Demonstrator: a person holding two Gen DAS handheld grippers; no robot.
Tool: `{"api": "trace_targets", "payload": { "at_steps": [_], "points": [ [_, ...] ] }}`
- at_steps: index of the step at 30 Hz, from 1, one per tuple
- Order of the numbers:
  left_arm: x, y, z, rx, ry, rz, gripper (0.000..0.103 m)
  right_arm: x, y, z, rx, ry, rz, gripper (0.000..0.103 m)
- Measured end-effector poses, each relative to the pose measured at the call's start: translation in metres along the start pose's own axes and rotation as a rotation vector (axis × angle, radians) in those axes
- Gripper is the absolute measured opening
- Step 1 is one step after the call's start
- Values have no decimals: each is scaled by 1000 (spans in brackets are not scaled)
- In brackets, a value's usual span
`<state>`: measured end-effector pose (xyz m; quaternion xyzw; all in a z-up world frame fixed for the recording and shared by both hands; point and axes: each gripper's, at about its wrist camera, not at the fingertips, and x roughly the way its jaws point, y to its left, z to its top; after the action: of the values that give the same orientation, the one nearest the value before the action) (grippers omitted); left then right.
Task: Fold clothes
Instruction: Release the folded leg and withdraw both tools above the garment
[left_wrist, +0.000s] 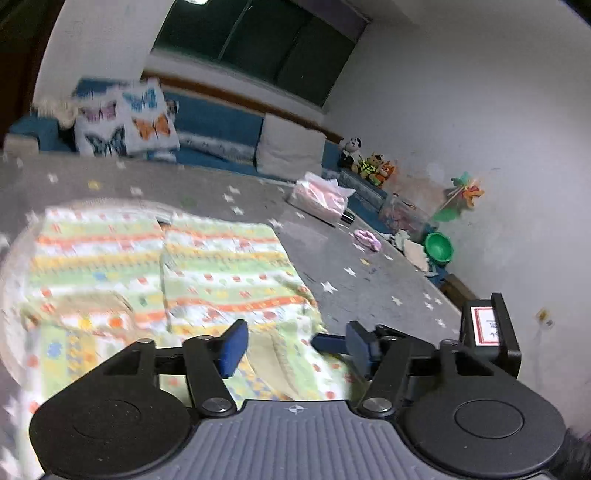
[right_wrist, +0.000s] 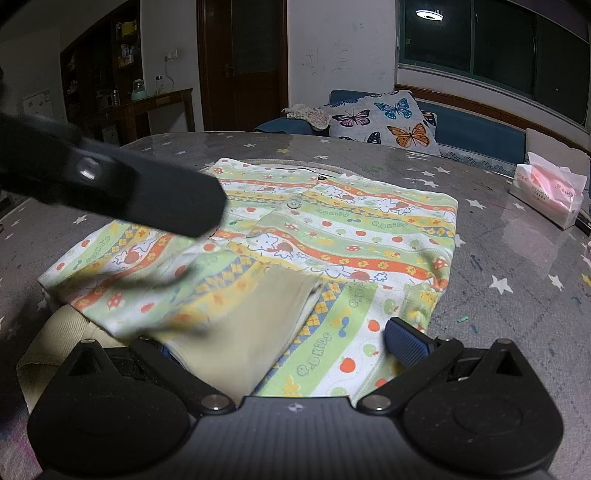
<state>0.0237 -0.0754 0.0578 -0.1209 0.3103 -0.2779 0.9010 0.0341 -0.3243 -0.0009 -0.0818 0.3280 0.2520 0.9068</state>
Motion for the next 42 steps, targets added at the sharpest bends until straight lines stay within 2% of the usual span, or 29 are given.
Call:
{"api": "trace_targets", "payload": {
  "at_steps": [1,2,6,11,18,21,25,32,36,42],
  "points": [
    [-4,0,0,17,-10,14,84,0,0,0,0,0,0,103],
    [-7,3,1,23,-24,35,90,0,0,0,0,0,0,103],
    [-22,21,2,50,-71,173,103,0,0,0,0,0,-1,103],
    [-34,55,-1,30,-84,375,103,0,0,0,-1,2,-2,103],
    [-32,91,-16,80,-9,601,103,-17,-2,6,-25,7,-23,103],
    [-30,99,-22,86,11,645,103,-29,-7,8,-36,1,-47,103],
    [-34,108,-22,77,6,666,103,-46,-14,12,-57,-12,-106,103],
    [-19,116,-15,107,25,701,103,-71,-30,29,12,-79,-146,103],
    [-7,116,-18,128,57,696,103,-56,-19,37,9,-82,-105,103],
    [-11,113,-16,138,38,704,103,-17,3,37,-29,-27,-53,103]
  ]
}}
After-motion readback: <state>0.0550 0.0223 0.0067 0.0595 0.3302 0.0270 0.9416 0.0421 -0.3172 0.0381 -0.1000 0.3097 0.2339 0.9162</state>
